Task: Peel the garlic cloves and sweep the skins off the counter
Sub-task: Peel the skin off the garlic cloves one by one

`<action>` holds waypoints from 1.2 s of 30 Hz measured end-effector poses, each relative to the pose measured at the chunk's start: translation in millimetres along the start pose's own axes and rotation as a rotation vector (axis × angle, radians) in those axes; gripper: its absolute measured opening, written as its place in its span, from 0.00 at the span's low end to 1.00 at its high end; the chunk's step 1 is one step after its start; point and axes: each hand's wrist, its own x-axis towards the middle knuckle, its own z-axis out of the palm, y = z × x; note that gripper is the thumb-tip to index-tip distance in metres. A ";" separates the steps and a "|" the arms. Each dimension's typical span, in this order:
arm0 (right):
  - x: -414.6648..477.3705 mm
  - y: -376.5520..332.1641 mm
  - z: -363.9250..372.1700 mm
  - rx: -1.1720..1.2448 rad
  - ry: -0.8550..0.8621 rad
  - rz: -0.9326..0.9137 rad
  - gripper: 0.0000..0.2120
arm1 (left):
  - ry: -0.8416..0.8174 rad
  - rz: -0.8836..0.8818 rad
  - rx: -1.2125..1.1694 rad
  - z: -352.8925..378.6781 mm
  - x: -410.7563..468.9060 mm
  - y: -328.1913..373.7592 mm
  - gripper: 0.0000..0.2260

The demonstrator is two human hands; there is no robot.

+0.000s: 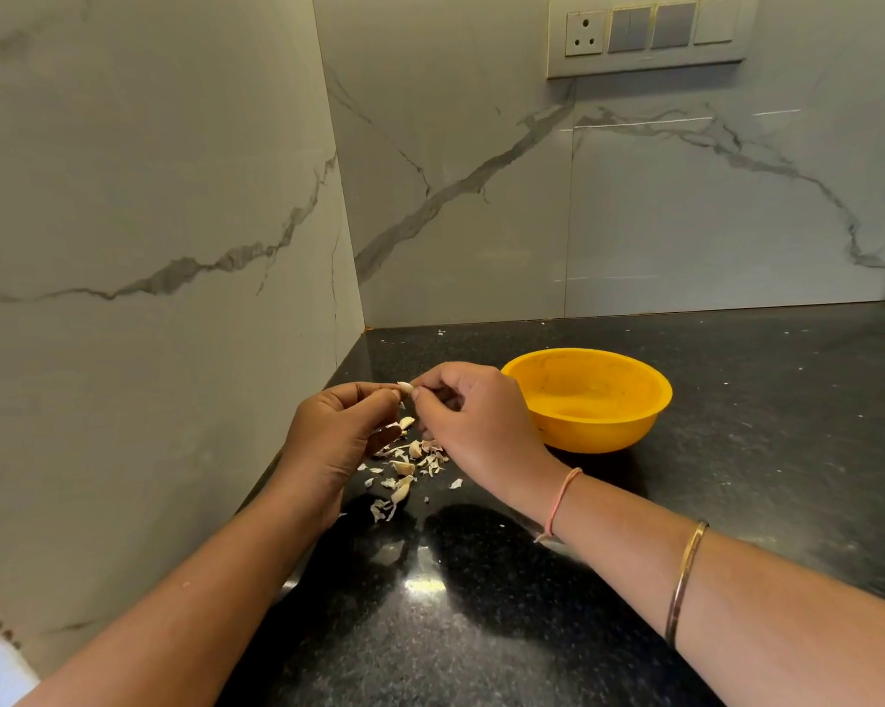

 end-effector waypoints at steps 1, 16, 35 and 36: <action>0.5 -0.1 -0.2 0.071 -0.015 0.067 0.07 | 0.009 0.011 0.021 0.3 -0.2 -0.3 0.04; -1.4 -13.7 -7.0 0.690 -0.258 0.524 0.05 | 0.008 0.113 0.107 -2.8 -1.2 1.6 0.15; 5.6 -26.0 -19.6 0.367 -0.083 0.336 0.04 | 0.177 0.144 0.167 -6.8 7.0 -3.5 0.05; 7.7 -27.0 -22.9 0.171 -0.030 0.210 0.04 | 0.173 0.163 0.193 -7.1 7.6 -4.2 0.05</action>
